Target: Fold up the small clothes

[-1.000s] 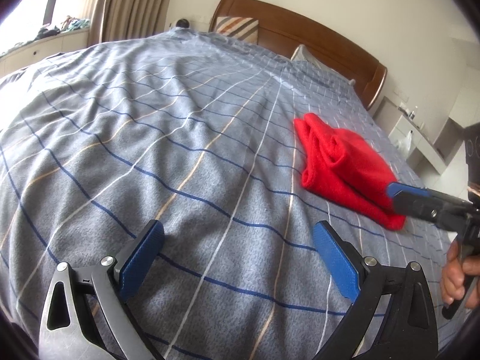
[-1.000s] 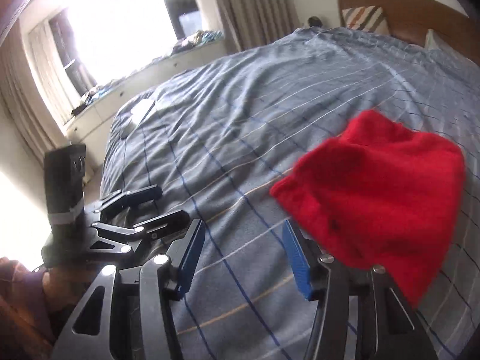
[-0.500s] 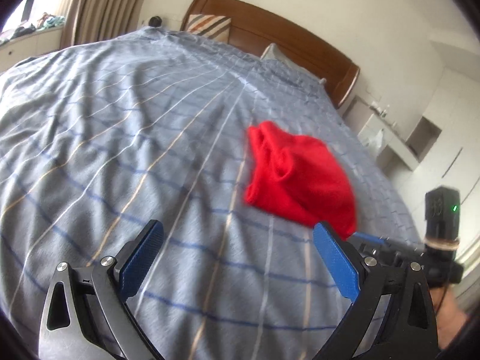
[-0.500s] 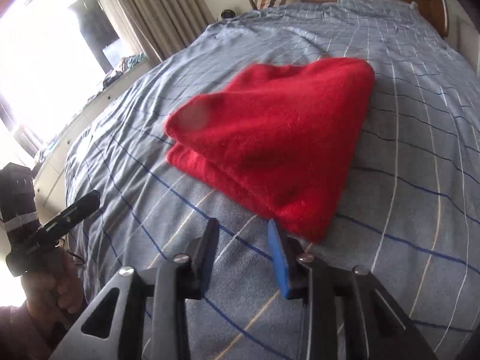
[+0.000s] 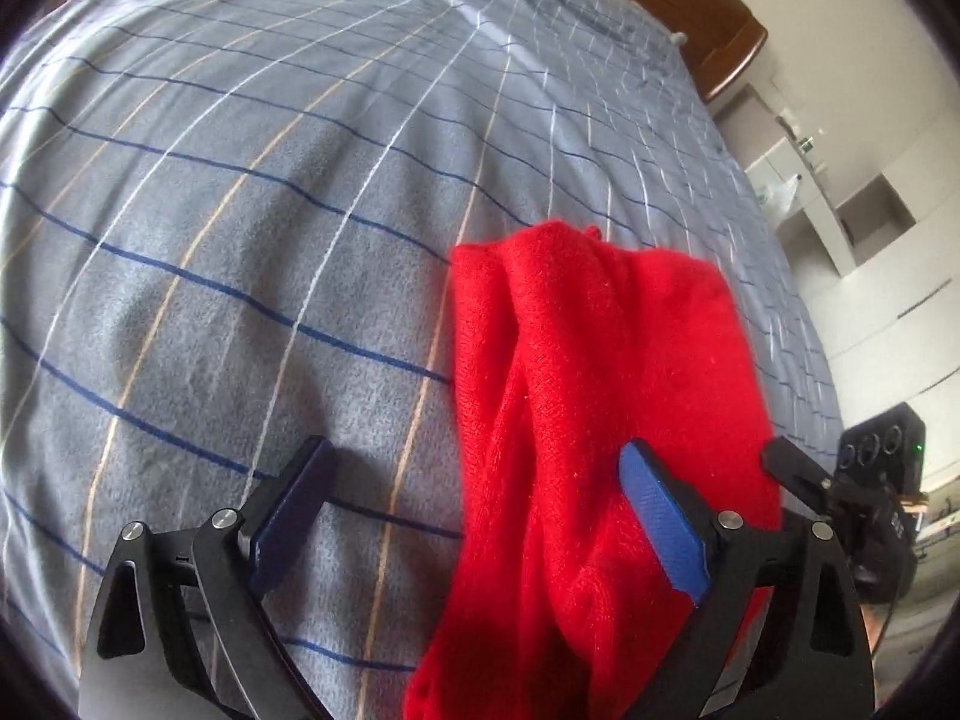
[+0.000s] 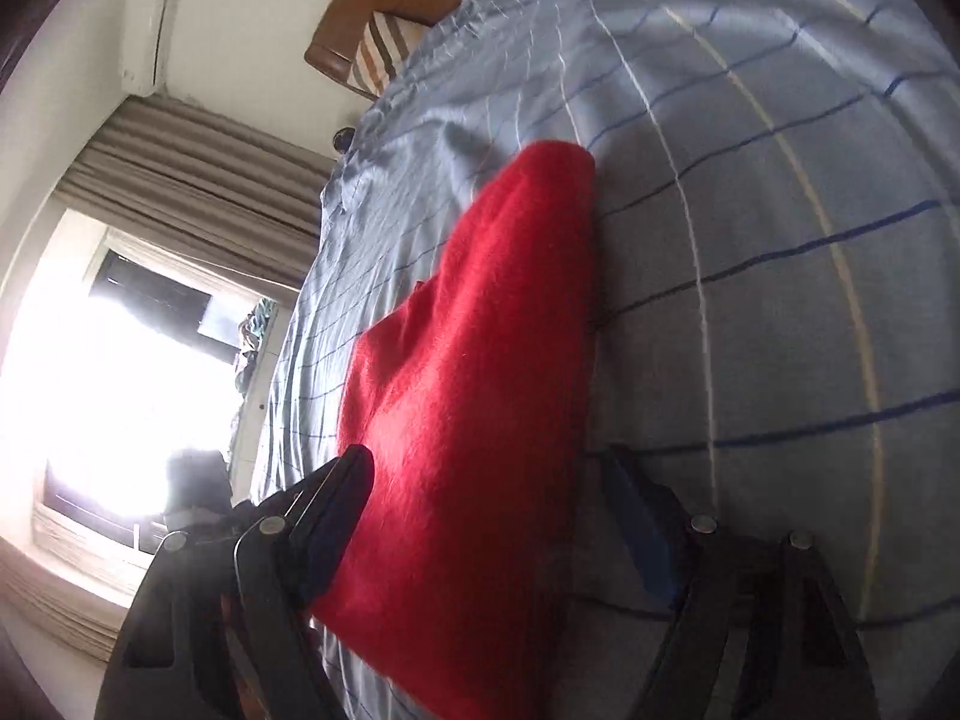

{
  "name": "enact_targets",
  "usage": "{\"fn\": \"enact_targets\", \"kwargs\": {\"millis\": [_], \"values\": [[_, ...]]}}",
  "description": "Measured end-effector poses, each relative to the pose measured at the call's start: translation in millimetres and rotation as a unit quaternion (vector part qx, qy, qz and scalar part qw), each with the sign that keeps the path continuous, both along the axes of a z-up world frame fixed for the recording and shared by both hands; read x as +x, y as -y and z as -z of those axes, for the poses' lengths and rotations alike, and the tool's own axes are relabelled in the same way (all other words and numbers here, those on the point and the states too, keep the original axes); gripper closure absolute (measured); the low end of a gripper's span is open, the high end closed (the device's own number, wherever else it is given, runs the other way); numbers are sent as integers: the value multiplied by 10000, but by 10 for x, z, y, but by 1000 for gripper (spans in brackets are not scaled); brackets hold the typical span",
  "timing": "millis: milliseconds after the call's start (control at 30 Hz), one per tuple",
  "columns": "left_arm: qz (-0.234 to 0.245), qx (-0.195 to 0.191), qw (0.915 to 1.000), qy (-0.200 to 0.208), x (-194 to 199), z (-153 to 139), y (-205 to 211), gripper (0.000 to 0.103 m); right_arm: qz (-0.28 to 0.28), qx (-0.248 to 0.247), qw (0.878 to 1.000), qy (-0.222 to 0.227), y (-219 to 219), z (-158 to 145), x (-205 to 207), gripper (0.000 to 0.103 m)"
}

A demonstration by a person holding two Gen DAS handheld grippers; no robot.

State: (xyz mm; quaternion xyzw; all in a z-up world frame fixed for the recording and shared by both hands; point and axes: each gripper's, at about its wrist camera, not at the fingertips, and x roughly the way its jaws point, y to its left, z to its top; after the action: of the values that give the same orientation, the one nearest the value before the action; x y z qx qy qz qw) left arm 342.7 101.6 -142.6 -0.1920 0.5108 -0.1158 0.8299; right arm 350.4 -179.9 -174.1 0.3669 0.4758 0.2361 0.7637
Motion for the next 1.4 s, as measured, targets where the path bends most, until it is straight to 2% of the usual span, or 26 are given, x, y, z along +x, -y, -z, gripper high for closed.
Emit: {"fn": "enact_targets", "kwargs": {"millis": [33, 67, 100, 133, 167, 200, 233, 267, 333, 500, 567, 600, 633, 700, 733, 767, 800, 833, 867, 933, 1033, 1133, 1200, 1267, 1333, 1400], "values": [[100, -4, 9999, -26, 19, 18, 30, 1, -37, 15, 10000, 32, -74, 29, 49, 26], [201, 53, 9998, -76, 46, 41, 59, 1, -138, -128, 9998, 74, -175, 28, 89, 31], [281, 174, 9994, -96, 48, 63, 94, 1, -245, -533, 9982, 113, -294, 3, 114, 37], [332, 355, 9988, -68, 37, 72, 136, 4, -378, -1208, 9916, 259, -445, -52, 104, 53], [403, 522, 9978, -2, 15, 72, 195, 11, -485, -1808, 9811, 492, -575, -126, 77, 61], [532, 553, 9970, 110, -16, 54, 257, 42, -563, -2275, 9692, 755, -698, -204, 36, 63], [676, 304, 9971, 148, -35, 27, 283, 75, -610, -2593, 9590, 964, -797, -278, -8, 68], [653, 168, 9977, 72, -27, -2, 294, 76, -614, -2804, 9510, 1147, -869, -352, -48, 71], [507, 226, 9982, 207, -32, -153, 315, 82, -581, -2980, 9414, 1466, -923, -517, -108, 72], [576, -159, 9932, 997, -96, -813, 400, 82, -290, -2882, 9321, 2177, -628, -1210, -58, 73], [687, -265, 9913, 1087, -76, -950, 527, 81, -196, -2833, 9330, 2212, -409, -1379, -31, 73], [748, -246, 9914, 1046, -55, -943, 601, 73, -156, -2795, 9359, 2137, -307, -1396, -4, 72], [782, -115, 9927, 911, -26, -871, 683, 59, -152, -2813, 9395, 1949, -213, -1345, 25, 68], [693, 480, 9944, 635, -21, -610, 815, 43, -173, -3073, 9416, 1368, -9, -1064, 38, 47], [610, 866, 9928, 559, -88, -482, 857, 43, -122, -3325, 9363, 1122, 116, -904, -16, 27], [576, 1076, 9908, 590, -220, -391, 828, 43, -32, -3490, 9311, 1060, 253, -795, -136, 23], [577, 1168, 9888, 723, -385, -373, 790, 41, 51, -3558, 9282, 1090, 387, -740, -286, 23], [588, 1208, 9868, 907, -573, -395, 738, 35, 123, -3623, 9252, 1126, 502, -707, -453, 21], [578, 1295, 9835, 1121, -762, -441, 701, 29, 198, -3724, 9207, 1152, 603, -694, -634, 15], [437, 1607, 9742, 1521, -1140, -569, 661, 2, 332, -3902, 9108, 1307, 763, -726, -1034, 9], [202, 2046, 9589, 1953, -1637, -812, 658, 1, 387, -4049, 9007, 1527, 855, -860, -1557, 5], [-143, 2547, 9477, 1918, -1867, -970, 728, 1, 438, -4078, 8959, 1709, 793, -1086, -2030, 1], [-351, 2595, 9471, 1855, -2066, -1034, 736, 1, 440, -4017, 8973, 1778, 727, -1214, -2273, 1], [-538, 2481, 9519, 1718, -2204, -1040, 734, 1, 441, -3923, 9016, 1770, 659, -1310, -2464, 1], [-526, 2314, 9600, 1486, -2311, -1038, 756, 1, 410, -3906, 9033, 1729, 572, -1361, -2599, 1], [-401, 2354, 9608, 1409, -2431, -1048, 798, 1, 343, -3962, 9020, 1679, 475, -1399, -2695, 1]]}}
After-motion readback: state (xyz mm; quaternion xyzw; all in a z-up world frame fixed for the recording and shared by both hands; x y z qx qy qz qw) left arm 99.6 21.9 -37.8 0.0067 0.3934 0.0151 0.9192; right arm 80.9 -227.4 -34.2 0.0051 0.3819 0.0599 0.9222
